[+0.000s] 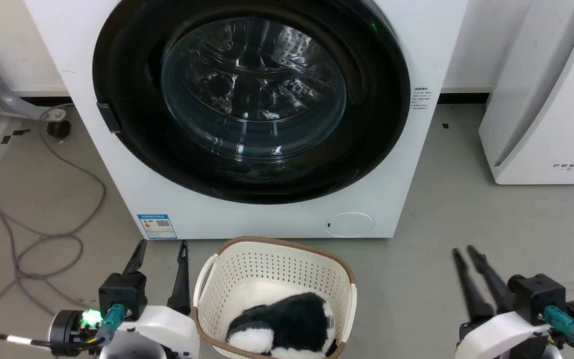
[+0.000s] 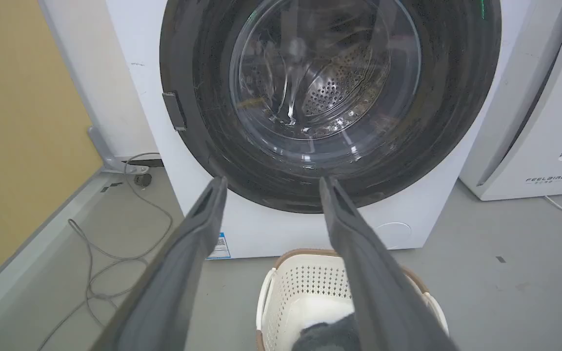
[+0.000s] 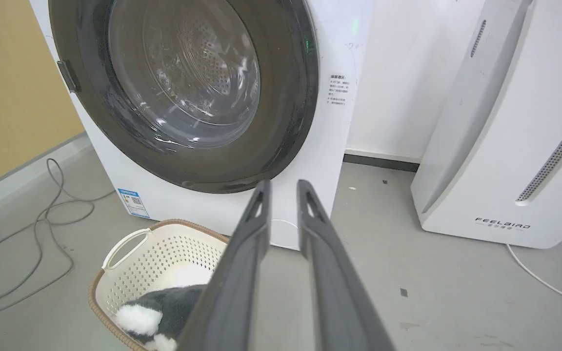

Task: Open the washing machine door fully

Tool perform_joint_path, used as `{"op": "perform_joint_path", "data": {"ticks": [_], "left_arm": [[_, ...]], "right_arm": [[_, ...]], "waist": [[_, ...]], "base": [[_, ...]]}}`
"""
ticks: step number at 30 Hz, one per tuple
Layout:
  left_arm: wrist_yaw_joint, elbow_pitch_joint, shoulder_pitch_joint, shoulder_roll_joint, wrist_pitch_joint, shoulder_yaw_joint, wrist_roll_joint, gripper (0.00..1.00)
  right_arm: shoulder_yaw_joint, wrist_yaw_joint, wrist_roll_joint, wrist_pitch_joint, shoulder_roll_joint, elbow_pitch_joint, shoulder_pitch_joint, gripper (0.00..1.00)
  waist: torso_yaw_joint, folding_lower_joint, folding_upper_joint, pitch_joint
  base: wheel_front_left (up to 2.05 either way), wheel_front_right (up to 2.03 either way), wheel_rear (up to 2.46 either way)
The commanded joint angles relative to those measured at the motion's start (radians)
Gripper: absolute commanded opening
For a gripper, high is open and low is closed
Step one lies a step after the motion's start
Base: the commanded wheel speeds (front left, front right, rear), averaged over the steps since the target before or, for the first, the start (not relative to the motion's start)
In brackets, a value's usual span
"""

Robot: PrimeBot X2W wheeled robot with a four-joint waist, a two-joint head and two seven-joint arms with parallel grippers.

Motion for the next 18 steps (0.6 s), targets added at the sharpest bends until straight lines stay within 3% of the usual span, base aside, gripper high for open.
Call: {"op": "perform_joint_path", "data": {"ticks": [1,8,18], "left_arm": [[-0.003,0.006,-0.007,0.0,-0.011,-0.004,-0.01,1.0],[-0.004,0.012,-0.01,0.0,-0.025,-0.012,-0.021,1.0],[-0.003,0.01,-0.015,0.0,-0.044,-0.024,-0.033,1.0]], "right_arm": [[-0.001,0.0,0.013,-0.014,0.0,0.004,0.003,0.0],[-0.002,0.0,0.046,-0.029,0.0,0.011,0.004,0.0],[0.002,0.0,0.2,-0.049,0.0,0.024,-0.005,0.0]], "waist": [[-0.001,0.0,0.0,0.0],[-0.002,0.0,0.0,0.001],[-0.005,0.0,0.0,0.004]], "base": [[0.0,0.0,0.0],[0.0,0.0,0.0],[0.0,0.0,0.0]]}}
